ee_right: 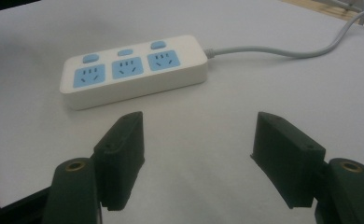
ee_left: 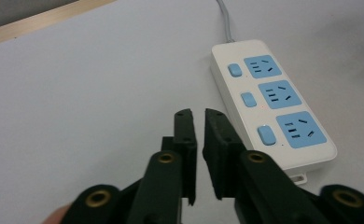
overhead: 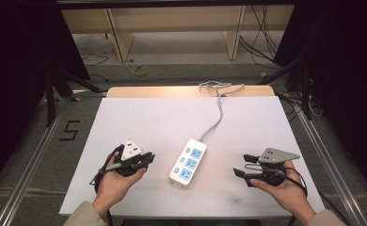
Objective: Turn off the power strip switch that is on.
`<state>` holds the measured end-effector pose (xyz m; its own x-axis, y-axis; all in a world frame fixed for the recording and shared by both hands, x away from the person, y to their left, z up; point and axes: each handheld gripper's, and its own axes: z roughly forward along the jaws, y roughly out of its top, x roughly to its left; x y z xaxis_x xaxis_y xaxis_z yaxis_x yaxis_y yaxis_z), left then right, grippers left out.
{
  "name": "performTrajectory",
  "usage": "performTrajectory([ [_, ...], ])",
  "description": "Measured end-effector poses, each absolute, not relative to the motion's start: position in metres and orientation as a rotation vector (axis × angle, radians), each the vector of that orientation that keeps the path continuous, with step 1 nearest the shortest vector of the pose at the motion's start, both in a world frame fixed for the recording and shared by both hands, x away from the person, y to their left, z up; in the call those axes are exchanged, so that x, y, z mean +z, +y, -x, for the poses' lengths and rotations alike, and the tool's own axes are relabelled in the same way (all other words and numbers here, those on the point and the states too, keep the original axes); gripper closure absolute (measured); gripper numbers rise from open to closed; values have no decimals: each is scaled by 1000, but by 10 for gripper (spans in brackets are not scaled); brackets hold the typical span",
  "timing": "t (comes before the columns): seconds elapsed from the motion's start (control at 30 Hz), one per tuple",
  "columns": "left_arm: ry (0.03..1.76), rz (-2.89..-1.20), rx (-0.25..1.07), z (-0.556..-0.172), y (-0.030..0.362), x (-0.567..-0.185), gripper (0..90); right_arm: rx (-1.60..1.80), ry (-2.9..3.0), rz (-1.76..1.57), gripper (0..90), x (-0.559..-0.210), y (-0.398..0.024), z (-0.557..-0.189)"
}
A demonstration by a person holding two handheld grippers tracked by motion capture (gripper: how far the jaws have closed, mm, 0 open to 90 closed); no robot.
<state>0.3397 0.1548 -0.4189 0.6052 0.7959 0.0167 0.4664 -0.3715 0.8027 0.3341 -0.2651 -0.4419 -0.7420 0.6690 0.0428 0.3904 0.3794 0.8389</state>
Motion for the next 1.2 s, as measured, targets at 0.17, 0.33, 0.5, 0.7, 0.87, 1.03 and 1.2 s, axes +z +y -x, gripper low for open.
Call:
performTrajectory([
  [0.17,995,-2049,519,-342,151,-417,897,1301,2339,-929,340,-442,-265,-334],
  [0.33,1008,-2043,507,-346,147,-415,899,1299,2342,-932,336,-442,-264,-334],
  [0.5,1016,-2045,491,-349,144,-415,898,1292,2346,-928,334,-442,-264,-335],
  [0.7,1033,-2056,458,-353,138,-413,899,1288,2350,-929,330,-443,-264,-335],
  [0.87,1032,-2072,441,-356,131,-411,899,1286,2349,-929,330,-443,-264,-335],
  [1.03,1021,-2093,427,-360,122,-410,899,1285,2354,-930,330,-443,-264,-335],
  [1.2,1012,-2110,408,-365,112,-411,899,1281,2357,-930,330,-443,-264,-335],
])
